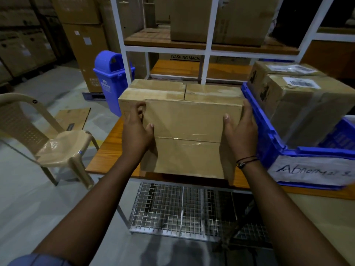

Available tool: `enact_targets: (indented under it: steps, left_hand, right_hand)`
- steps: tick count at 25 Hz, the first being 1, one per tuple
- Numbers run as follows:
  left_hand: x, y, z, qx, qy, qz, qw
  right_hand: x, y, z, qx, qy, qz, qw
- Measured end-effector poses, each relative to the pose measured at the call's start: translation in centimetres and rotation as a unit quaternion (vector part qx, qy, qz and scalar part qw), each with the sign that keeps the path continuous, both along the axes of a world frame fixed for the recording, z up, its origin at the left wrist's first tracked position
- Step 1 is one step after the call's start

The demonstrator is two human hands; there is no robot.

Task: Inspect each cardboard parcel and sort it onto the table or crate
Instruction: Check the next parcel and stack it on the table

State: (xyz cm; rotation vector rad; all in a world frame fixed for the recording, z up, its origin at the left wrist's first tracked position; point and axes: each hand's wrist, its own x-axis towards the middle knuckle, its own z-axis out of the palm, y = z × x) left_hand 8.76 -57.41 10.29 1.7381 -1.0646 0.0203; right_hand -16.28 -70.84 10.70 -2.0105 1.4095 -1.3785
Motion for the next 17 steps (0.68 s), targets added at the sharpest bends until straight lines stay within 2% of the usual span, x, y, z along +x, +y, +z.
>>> enact_targets:
  steps: [3, 7, 13, 17]
  left_hand:
    - [0.2, -0.9, -2.1, 0.076, -0.021, -0.026, 0.997]
    - [0.2, -0.1, -5.0, 0.154, -0.035, -0.038, 0.987]
    - [-0.2, 0.4, -4.8, 0.123, -0.014, -0.026, 0.992]
    - [-1.0, 1.8, -2.0, 0.021, -0.004, 0.001, 1.0]
  right_hand:
    - [0.2, -0.1, -1.8, 0.034, 0.008, 0.012, 0.999]
    - [-0.3, 1.9, -5.2, 0.109, 0.08, 0.024, 0.99]
    - [-0.4, 2.9, -4.9, 0.153, 0.045, 0.032, 0.987]
    - [-1.5, 3.1, -3.3, 0.133, -0.024, 0.027, 0.99]
